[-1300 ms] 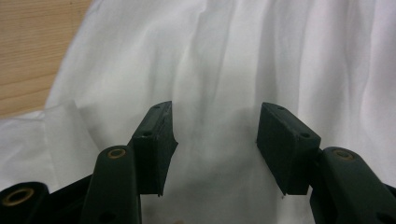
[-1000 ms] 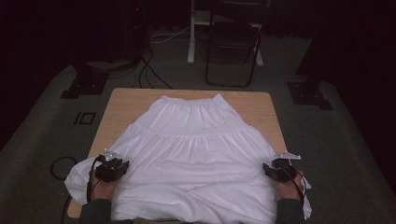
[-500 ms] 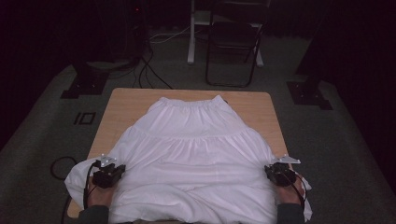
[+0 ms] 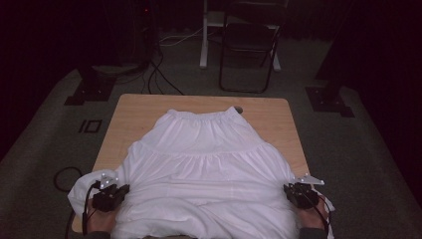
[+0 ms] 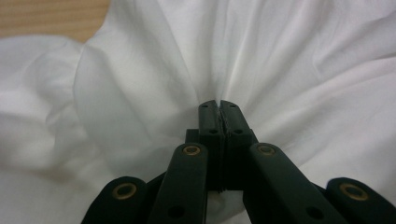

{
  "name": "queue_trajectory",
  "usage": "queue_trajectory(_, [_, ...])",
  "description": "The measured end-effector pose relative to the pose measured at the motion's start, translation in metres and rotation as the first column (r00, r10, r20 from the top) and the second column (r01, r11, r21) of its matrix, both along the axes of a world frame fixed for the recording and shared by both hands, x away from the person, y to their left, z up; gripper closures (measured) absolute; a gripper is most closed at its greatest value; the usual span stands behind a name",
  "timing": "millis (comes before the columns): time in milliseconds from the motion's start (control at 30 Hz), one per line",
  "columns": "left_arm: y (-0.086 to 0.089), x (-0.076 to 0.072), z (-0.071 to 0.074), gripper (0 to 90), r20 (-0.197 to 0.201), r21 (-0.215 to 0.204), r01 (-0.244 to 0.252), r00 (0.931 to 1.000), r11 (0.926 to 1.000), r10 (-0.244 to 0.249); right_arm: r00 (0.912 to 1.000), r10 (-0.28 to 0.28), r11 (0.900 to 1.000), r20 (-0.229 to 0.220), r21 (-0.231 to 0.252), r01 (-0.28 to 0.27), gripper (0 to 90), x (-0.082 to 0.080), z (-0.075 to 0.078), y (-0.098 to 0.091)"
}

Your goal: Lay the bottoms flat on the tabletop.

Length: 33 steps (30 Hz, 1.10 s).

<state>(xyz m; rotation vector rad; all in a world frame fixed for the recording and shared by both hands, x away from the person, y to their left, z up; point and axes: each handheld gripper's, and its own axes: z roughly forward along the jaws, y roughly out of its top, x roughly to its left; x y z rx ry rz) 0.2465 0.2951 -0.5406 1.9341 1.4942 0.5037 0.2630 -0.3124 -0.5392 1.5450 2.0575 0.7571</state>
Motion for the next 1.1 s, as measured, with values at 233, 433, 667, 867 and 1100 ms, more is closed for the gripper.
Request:
queue_trajectory(233, [0.002, -0.018, 0.001, 88.9, -0.019, -0.006, -0.007, 0.9998, 1.0, 0.006, 0.9999, 0.004, 1.0, -0.009, -0.004, -0.004, 75.8, -0.013, 0.001, -0.002])
queue_trajectory(433, [0.001, -0.036, 0.002, 88.8, -0.03, -0.002, -0.008, 0.9995, 1.0, 0.008, 0.9998, 0.007, 0.9999, -0.019, -0.01, -0.008, 75.7, -0.029, 0.001, -0.002])
queue_trajectory(667, [-0.004, -0.05, 0.003, 88.8, -0.042, 0.025, -0.009, 0.9991, 0.9997, 0.01, 0.9996, 0.006, 0.9999, -0.029, -0.014, -0.007, 75.7, -0.042, 0.002, -0.004])
queue_trajectory(867, [-0.007, -0.049, 0.004, 87.4, -0.047, 0.033, -0.019, 0.9987, 0.9993, 0.02, 0.9993, -0.002, 0.9998, -0.037, -0.022, 0.001, 75.4, -0.043, 0.003, -0.003])
queue_trajectory(1100, [-0.01, -0.045, 0.004, 83.3, -0.04, 0.049, -0.029, 0.9987, 0.9984, 0.031, 0.9992, -0.007, 0.9999, -0.038, -0.015, 0.007, 73.5, -0.042, 0.003, -0.003])
